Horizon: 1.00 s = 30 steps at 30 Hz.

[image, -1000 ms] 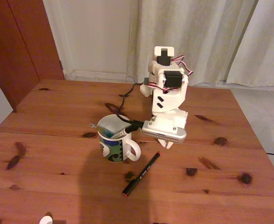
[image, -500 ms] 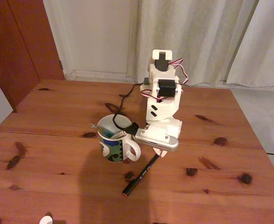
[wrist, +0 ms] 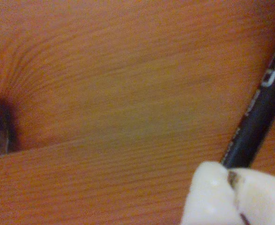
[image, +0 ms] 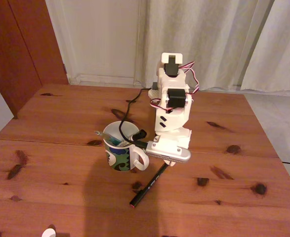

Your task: Clean up the desk and place the pens and markers into the cup

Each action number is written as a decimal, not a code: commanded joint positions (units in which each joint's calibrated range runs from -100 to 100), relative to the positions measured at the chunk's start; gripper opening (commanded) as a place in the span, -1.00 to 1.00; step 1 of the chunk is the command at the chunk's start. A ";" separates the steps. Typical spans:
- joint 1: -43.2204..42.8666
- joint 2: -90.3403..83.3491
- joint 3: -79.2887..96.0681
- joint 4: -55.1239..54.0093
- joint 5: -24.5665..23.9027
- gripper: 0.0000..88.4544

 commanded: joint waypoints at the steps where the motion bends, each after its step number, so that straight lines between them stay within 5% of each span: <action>1: 1.09 -1.08 -0.73 -2.00 -0.03 -0.98; 17: 2.14 -1.00 0.08 -5.01 -2.18 -0.96; 23: 2.30 -0.91 0.26 -4.93 -1.76 -0.71; 30: 2.14 -1.08 3.69 -5.62 -1.65 -0.71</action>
